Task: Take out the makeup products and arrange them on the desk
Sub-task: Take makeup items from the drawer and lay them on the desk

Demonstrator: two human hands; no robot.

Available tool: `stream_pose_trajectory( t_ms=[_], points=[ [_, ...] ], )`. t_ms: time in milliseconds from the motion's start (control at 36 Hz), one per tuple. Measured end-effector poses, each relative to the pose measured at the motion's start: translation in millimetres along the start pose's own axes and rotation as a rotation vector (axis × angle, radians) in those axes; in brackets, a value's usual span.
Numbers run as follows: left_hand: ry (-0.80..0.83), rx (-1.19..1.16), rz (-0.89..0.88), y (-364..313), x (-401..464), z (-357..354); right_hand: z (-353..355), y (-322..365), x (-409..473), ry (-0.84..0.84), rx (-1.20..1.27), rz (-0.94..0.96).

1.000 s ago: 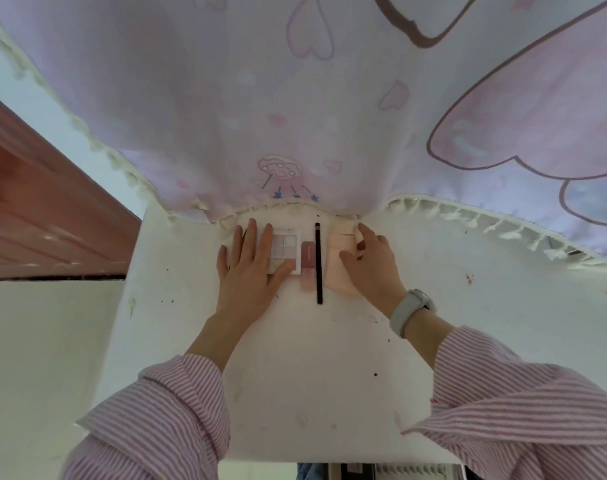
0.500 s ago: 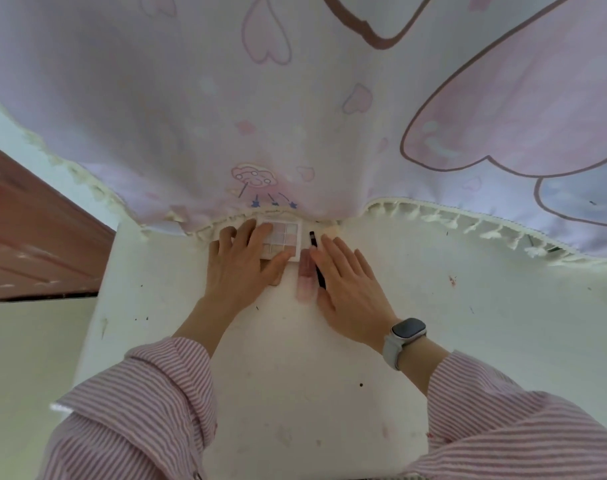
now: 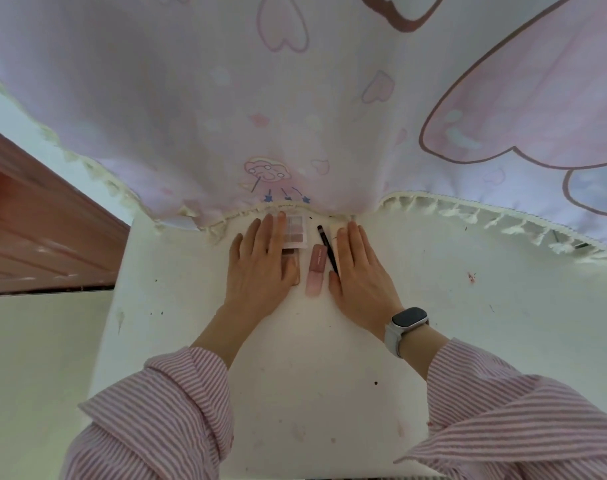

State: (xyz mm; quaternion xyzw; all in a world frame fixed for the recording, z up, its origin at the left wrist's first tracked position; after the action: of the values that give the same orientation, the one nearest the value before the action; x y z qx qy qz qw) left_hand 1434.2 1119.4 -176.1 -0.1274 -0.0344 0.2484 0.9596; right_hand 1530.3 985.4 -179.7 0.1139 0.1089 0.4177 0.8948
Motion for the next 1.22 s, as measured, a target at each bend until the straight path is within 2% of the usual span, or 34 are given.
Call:
stream_pose_trajectory(
  t_ms=[83, 250, 528, 750, 889, 1028, 1167, 1222],
  points=[
    [0.025, -0.005, 0.028, 0, 2, -7, -2, 3, 2, -0.055, 0.012, -0.016],
    [0.07, 0.077, -0.059, 4, 8, -7, -13, -3, 2, -0.099, -0.02, -0.002],
    [0.158, 0.197, -0.075, 3, 15, 1, -12, -1, -1, -0.07, 0.01, -0.039],
    [0.273, 0.218, -0.035, 1, 15, 5, -7, 3, -16, -0.034, -0.172, 0.228],
    [0.105, 0.148, -0.017, 7, -5, 2, -5, 5, -9, -0.008, -0.172, 0.185],
    [0.0, 0.024, 0.024, 6, -14, -6, -3, 2, -11, 0.007, -0.166, 0.243],
    [-0.186, -0.063, 0.112, -7, -29, 7, 11, -4, -42, -0.113, 0.034, 0.213],
    [-0.276, -0.141, 0.097, -24, -47, 12, 18, -8, -66, -0.177, 0.13, 0.226]
  ],
)
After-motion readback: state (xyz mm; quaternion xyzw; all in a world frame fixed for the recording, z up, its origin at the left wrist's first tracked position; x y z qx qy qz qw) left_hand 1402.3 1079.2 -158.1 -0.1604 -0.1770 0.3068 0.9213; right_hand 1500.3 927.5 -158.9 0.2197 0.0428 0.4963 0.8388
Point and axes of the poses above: each hand's wrist, its own x-axis towards the middle knuckle, its own z-axis out of the back of the hand, y = z × x, the point moved 3 cm from there along x, towards the middle knuckle, and after that the axes turned 3 degrees about -z, right-handed, at the moved point
